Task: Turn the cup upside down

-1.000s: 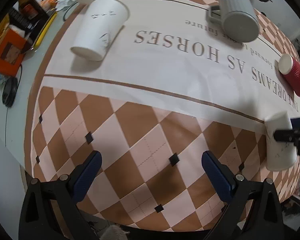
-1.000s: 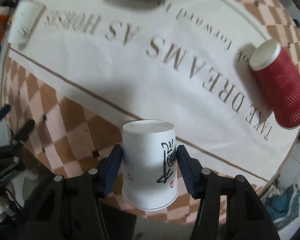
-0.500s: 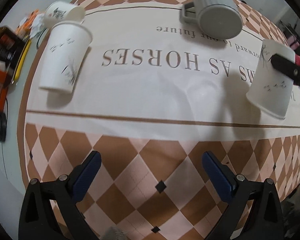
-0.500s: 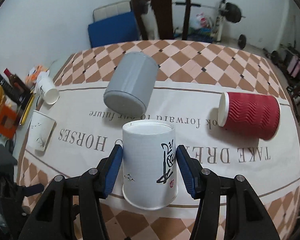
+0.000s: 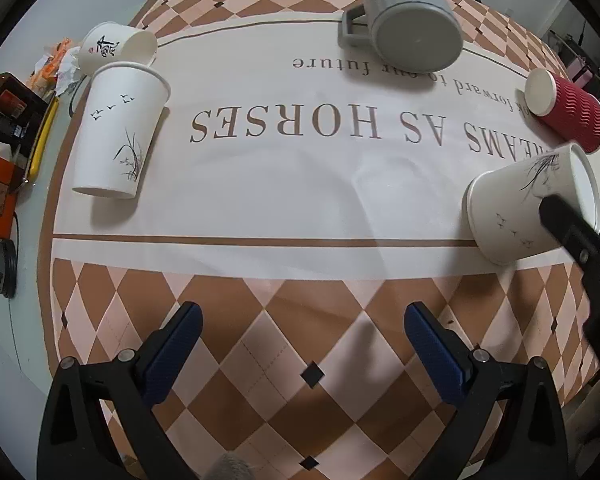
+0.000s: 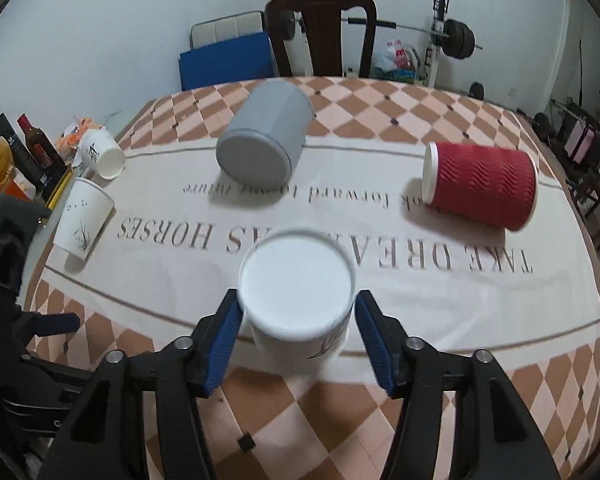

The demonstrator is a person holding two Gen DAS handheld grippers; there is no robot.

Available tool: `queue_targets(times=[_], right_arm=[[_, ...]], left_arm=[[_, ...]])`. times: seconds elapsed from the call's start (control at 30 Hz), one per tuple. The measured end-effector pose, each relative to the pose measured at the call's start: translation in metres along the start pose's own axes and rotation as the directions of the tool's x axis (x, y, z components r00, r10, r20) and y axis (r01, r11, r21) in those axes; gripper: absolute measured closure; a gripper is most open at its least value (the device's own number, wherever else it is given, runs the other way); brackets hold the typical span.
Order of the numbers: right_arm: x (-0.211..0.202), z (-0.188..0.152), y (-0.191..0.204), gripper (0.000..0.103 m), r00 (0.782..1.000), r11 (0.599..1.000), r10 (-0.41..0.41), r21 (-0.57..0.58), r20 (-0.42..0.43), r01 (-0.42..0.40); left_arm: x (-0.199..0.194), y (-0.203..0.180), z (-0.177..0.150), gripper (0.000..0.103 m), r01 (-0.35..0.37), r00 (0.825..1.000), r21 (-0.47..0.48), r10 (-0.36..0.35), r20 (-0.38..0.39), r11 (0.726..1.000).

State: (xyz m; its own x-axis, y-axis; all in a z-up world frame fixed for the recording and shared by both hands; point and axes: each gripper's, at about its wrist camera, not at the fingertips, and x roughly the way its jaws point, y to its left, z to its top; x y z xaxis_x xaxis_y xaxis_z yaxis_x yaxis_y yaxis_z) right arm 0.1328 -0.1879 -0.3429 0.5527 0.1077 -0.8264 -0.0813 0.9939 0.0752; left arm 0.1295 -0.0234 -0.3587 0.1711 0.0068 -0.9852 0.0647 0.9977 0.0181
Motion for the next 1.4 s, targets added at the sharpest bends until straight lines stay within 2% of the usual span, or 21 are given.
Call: queue_targets(times=[0.03, 0.13, 0.23, 0.3, 0.37, 0.47, 0.53, 0.6, 0.63, 0.8, 1.03, 1.2, 1.4], right_arm=[[-0.002, -0.001, -0.001, 0.028, 1.000, 1.000, -0.006, 0.003, -0.002, 0.006], [-0.019, -0.006, -0.007, 0.015, 0.999, 0.999, -0.039, 0.005, -0.001, 0.039], [-0.043, -0.010, -0.017, 0.005, 0.996, 0.996, -0.086, 0.016, -0.028, 0.086], [-0.062, -0.012, -0.023, 0.002, 0.994, 0.995, -0.101, 0.018, -0.041, 0.102], [-0.088, -0.013, -0.027, 0.002, 0.990, 0.991, -0.137, 0.004, -0.047, 0.137], [-0.130, -0.011, -0.034, 0.002, 0.986, 0.987, -0.158, 0.008, -0.048, 0.158], [-0.160, -0.010, -0.039, 0.002, 0.988, 0.989, -0.144, 0.018, -0.049, 0.146], [-0.190, -0.007, -0.041, 0.002, 0.987, 0.988, -0.154, 0.019, -0.042, 0.155], [-0.204, -0.006, -0.042, 0.002, 0.985, 0.986, -0.168, 0.016, -0.038, 0.169], [-0.268, 0.000, -0.042, 0.002, 0.979, 0.979, -0.201, 0.028, -0.022, 0.202], [-0.339, -0.003, -0.032, 0.002, 0.979, 0.979, -0.203, 0.039, 0.021, 0.202], [-0.374, -0.005, -0.020, 0.002, 0.976, 0.977, -0.212, 0.048, 0.046, 0.210], [-0.405, -0.009, -0.008, 0.002, 0.971, 0.971, -0.232, 0.079, 0.065, 0.226]], left_arm=[[-0.005, 0.002, 0.000, 0.000, -0.003, 1.000, 0.001, 0.003, 0.003, 1.000], [-0.023, -0.006, -0.006, 0.000, -0.019, 1.000, 0.002, 0.019, 0.019, 1.000], [-0.049, -0.017, -0.015, 0.000, -0.033, 0.999, -0.005, 0.033, 0.040, 0.999], [-0.077, -0.026, -0.024, 0.000, -0.027, 0.997, -0.018, 0.028, 0.074, 0.999], [-0.096, -0.023, -0.030, 0.000, -0.038, 0.994, -0.020, 0.039, 0.102, 0.999], [-0.144, -0.024, -0.040, 0.000, -0.025, 0.986, -0.037, 0.030, 0.166, 0.999], [-0.165, -0.024, -0.041, 0.000, -0.008, 0.981, -0.045, 0.016, 0.192, 0.999], [-0.198, -0.030, -0.049, 0.000, -0.008, 0.971, -0.049, 0.019, 0.237, 0.999], [-0.200, -0.027, -0.043, 0.000, -0.006, 0.968, -0.048, 0.018, 0.250, 0.999], [-0.255, -0.028, -0.054, 0.000, -0.007, 0.941, -0.055, 0.025, 0.337, 0.998], [-0.301, -0.019, -0.077, 0.000, -0.009, 0.918, -0.086, 0.042, 0.393, 0.996], [-0.320, -0.010, -0.090, 0.000, 0.013, 0.914, -0.093, 0.026, 0.404, 0.996], [-0.337, -0.004, -0.101, 0.000, 0.001, 0.910, -0.065, 0.026, 0.415, 0.998]])
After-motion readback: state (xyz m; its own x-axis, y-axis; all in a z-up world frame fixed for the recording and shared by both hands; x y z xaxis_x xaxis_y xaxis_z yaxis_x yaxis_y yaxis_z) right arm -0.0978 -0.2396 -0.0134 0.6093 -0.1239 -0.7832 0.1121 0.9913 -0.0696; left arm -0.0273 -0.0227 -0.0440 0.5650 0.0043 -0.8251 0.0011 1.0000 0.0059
